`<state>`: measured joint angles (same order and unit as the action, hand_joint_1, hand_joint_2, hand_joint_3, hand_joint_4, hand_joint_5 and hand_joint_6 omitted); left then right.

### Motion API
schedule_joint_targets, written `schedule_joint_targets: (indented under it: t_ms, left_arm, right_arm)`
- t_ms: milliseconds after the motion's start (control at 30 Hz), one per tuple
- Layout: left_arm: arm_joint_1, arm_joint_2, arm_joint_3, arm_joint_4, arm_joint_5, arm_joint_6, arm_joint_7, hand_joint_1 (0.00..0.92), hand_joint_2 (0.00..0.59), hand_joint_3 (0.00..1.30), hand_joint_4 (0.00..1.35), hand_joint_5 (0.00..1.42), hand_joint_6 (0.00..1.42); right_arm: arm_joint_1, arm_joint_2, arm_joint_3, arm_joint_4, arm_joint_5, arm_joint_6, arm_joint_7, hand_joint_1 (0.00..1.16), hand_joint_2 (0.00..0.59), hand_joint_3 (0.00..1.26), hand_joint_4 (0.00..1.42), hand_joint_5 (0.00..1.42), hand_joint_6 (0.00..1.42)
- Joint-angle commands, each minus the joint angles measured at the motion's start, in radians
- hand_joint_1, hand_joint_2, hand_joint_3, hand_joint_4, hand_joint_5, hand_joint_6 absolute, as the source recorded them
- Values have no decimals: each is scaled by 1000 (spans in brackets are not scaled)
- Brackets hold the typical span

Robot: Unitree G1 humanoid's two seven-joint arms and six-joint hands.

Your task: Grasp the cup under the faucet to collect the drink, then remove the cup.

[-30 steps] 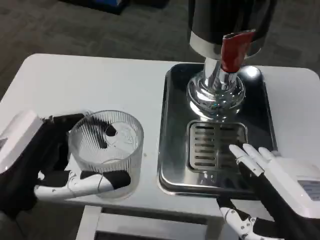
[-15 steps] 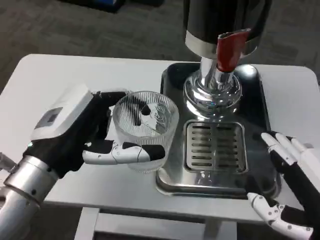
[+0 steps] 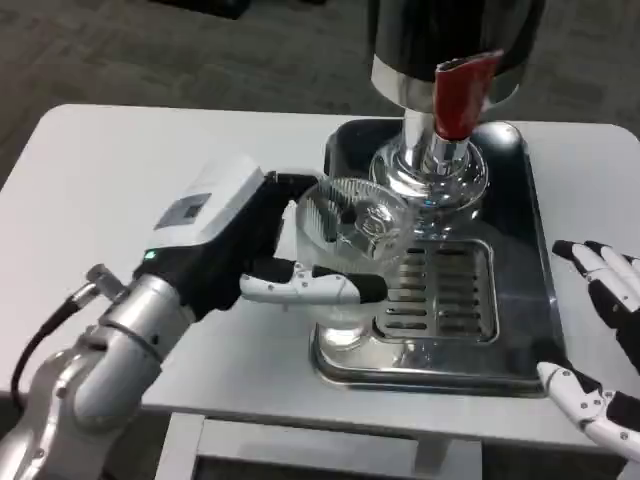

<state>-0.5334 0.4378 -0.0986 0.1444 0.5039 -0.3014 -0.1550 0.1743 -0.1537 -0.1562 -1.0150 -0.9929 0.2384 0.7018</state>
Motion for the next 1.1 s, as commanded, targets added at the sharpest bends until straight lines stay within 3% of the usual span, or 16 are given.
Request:
schedule_joint_targets:
  t_ms: [33, 267, 467, 567, 667, 867, 1100]
  left_arm:
    - [-49, -18, -40, 63, 27, -26, 48, 510, 34, 891, 1073, 1320, 1424]
    - [-74, -39, -96, 104, 72, -47, 116, 510, 30, 852, 1006, 1258, 1424]
    - [-106, -30, -137, 97, 93, -3, 58, 470, 35, 711, 800, 1049, 1365]
    - [-111, -22, -155, 92, 98, 35, 5, 377, 67, 594, 662, 938, 1309]
    - [-106, -18, -165, 79, 107, 61, -16, 251, 100, 503, 548, 802, 1160]
    - [-87, -11, -174, 17, 130, 93, -15, 212, 103, 377, 349, 498, 663]
    - [-54, -10, -145, -63, 137, 116, 9, 191, 100, 299, 242, 418, 540]
  right_arm:
    - [24, -15, -34, -23, 38, 10, -18, 333, 484, 46, 0, 0, 17]
    - [32, -45, -84, -27, 94, 20, -25, 333, 484, 46, 0, 0, 17]
    - [40, -64, -105, -27, 126, 32, -30, 335, 489, 45, 0, 0, 17]
    - [42, -69, -109, -27, 136, 35, -32, 337, 491, 45, 0, 0, 21]
    - [44, -74, -112, -27, 147, 40, -35, 338, 492, 46, 0, 0, 25]
    - [48, -84, -112, -28, 163, 47, -39, 340, 493, 62, 0, 0, 35]
    - [55, -97, -116, -28, 183, 54, -46, 342, 493, 76, 0, 0, 45]
